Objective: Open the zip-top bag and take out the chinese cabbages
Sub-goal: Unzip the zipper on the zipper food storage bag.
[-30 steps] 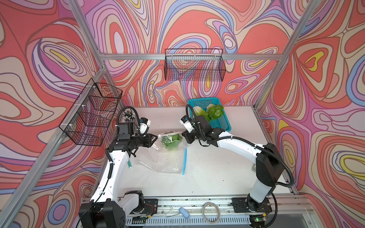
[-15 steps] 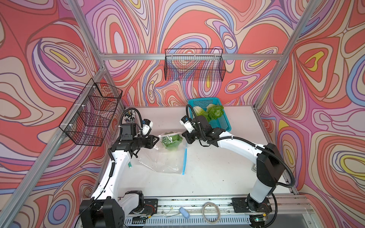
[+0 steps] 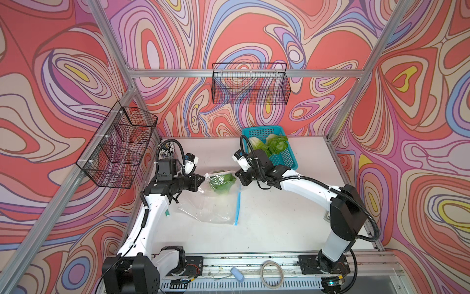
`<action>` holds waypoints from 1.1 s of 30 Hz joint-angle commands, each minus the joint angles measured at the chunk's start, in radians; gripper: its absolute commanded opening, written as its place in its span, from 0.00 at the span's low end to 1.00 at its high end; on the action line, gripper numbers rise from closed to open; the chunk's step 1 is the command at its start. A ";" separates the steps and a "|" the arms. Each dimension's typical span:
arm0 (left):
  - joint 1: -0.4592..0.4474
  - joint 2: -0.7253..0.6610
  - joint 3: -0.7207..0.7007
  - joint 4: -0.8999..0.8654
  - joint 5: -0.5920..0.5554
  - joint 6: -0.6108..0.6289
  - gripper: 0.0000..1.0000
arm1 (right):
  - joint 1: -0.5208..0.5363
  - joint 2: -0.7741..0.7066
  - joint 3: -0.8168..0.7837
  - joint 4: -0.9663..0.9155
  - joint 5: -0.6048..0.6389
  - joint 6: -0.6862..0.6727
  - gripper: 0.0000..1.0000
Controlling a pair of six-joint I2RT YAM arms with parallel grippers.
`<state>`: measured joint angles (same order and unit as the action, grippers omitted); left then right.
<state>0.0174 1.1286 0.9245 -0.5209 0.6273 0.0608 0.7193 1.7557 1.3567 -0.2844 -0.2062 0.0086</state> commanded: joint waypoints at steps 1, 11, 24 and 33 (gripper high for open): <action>-0.012 -0.020 -0.015 0.022 0.026 0.032 0.13 | 0.000 -0.015 -0.004 -0.002 -0.020 -0.011 0.00; -0.017 -0.042 -0.029 0.044 0.041 0.029 0.16 | 0.000 -0.001 0.010 -0.016 -0.029 -0.007 0.00; -0.034 -0.062 -0.037 0.065 0.068 0.027 0.00 | 0.000 0.031 0.046 -0.038 -0.023 0.000 0.00; -0.048 -0.090 -0.052 0.082 0.086 0.032 0.00 | -0.001 0.011 0.132 -0.081 0.023 -0.069 0.49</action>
<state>-0.0212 1.0576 0.8814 -0.4683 0.6811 0.0681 0.7174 1.7752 1.4406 -0.3595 -0.1886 -0.0105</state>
